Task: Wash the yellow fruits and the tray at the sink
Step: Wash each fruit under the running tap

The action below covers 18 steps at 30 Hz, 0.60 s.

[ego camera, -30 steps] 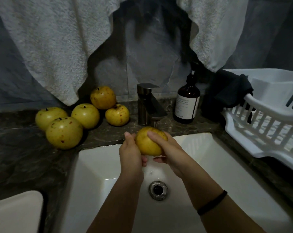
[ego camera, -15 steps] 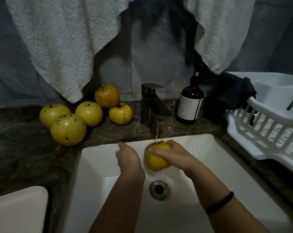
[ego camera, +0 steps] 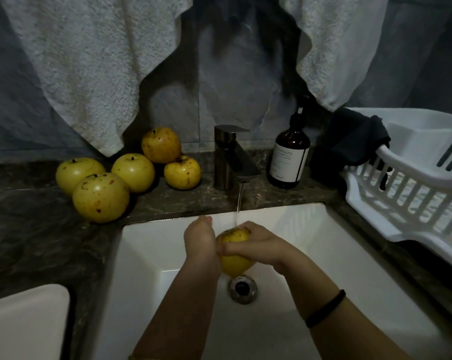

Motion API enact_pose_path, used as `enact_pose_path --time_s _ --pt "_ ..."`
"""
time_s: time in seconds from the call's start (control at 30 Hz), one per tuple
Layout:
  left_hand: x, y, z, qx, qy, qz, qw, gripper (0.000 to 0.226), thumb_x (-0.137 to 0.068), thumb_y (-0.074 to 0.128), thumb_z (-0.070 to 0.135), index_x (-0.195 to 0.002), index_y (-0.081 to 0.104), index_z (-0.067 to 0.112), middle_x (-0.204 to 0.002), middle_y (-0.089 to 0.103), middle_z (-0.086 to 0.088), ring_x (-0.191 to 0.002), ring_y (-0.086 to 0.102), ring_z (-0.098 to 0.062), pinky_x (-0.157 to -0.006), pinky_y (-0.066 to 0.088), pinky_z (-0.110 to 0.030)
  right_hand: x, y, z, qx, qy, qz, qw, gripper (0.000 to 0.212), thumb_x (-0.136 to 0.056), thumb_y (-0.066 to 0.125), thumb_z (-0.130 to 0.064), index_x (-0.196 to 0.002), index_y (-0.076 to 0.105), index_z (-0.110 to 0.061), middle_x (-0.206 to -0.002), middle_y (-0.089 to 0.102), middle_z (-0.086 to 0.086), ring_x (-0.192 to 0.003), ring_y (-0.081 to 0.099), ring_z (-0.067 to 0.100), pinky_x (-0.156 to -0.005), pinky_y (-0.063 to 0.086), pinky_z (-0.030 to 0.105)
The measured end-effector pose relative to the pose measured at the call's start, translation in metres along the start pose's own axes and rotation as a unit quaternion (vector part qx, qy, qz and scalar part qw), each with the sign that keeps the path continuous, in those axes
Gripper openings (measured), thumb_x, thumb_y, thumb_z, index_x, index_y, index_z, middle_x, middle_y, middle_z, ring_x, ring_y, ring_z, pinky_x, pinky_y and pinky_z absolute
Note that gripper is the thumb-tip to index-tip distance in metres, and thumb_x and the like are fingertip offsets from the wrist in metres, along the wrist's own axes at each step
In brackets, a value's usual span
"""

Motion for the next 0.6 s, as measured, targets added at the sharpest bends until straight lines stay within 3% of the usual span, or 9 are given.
enact_pose_path --time_s 0.07,0.2,0.3,0.37,0.47,0.53,0.6 --pt "0.006 0.007 -0.003 -0.026 -0.041 -0.034 0.998 0.038 -0.099 0.046 0.025 -0.130 0.052 0.004 -0.133 0.052 -0.017 -0.122 0.048 -0.033 -0.102 0.038 -0.041 -0.004 0.000 -0.003 0.011 -0.031 0.040 0.999 0.069 -0.068 0.077 -0.050 -0.123 0.042 -0.029 -0.118 0.050 -0.001 -0.110 0.051 0.020 -0.097 0.047 0.041" --pt "0.017 0.018 -0.005 -0.108 -0.064 -0.100 0.987 0.043 -0.099 0.043 0.034 -0.132 0.049 0.008 -0.131 0.052 -0.018 -0.126 0.045 -0.039 -0.105 0.037 -0.049 -0.005 -0.009 -0.008 -0.037 -0.077 0.103 0.991 0.064 -0.064 0.077 -0.048 -0.116 0.041 -0.037 -0.106 0.056 -0.007 -0.105 0.056 0.018 -0.096 0.048 0.043" --pt "0.020 0.018 -0.009 -0.100 -0.068 -0.106 0.987 0.044 -0.092 0.049 0.050 -0.121 0.054 0.017 -0.117 0.060 -0.016 -0.106 0.059 -0.039 -0.091 0.048 -0.050 -0.001 -0.012 -0.018 -0.067 -0.112 0.120 0.984 0.082 -0.050 0.074 -0.056 -0.122 0.040 -0.037 -0.108 0.057 -0.008 -0.104 0.058 0.016 -0.094 0.050 0.043" --pt "0.022 0.021 -0.010 -0.083 -0.061 -0.121 0.987 0.042 -0.092 0.050 0.049 -0.117 0.057 0.016 -0.113 0.062 -0.019 -0.098 0.062 -0.036 -0.083 0.054 -0.048 0.000 -0.012 -0.022 -0.084 -0.134 0.122 0.980 0.092 -0.043 0.073 -0.059 -0.126 0.040 -0.038 -0.112 0.059 -0.007 -0.104 0.060 0.016 -0.092 0.052 0.043" --pt "0.020 0.021 -0.003 -0.046 -0.034 -0.097 0.994 0.040 -0.091 0.050 0.047 -0.114 0.060 0.015 -0.109 0.064 -0.017 -0.094 0.064 -0.033 -0.070 0.057 -0.040 0.000 -0.011 -0.024 -0.130 -0.157 0.096 0.974 0.084 -0.061 0.082 -0.040 -0.132 0.038 -0.033 -0.117 0.058 -0.004 -0.105 0.059 0.013 -0.091 0.053 0.036" --pt "0.019 0.020 0.001 -0.039 -0.015 -0.090 0.995 0.039 -0.091 0.051 0.045 -0.115 0.058 0.016 -0.109 0.062 -0.017 -0.094 0.063 -0.033 -0.070 0.058 -0.040 0.004 -0.011 -0.027 -0.169 -0.161 0.064 0.970 0.067 -0.078 0.075 -0.027 -0.134 0.037 -0.030 -0.119 0.054 -0.004 -0.103 0.056 0.008 -0.080 0.052 0.023" --pt "0.019 0.019 0.001 -0.023 -0.008 -0.096 0.995 0.037 -0.090 0.053 0.044 -0.116 0.056 0.018 -0.109 0.061 -0.018 -0.093 0.064 -0.034 -0.072 0.058 -0.041 0.006 -0.014 -0.028 -0.205 -0.151 0.054 0.966 0.052 -0.088 0.064 -0.029 -0.134 0.039 -0.031 -0.121 0.052 -0.003 -0.100 0.053 0.006 -0.074 0.046 0.021"
Point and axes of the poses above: each hand's wrist, its own x-axis away from the middle knuckle, its own y-axis out of the palm, z = x × y, the point moved 7 cm from there along -x, towards the middle knuckle
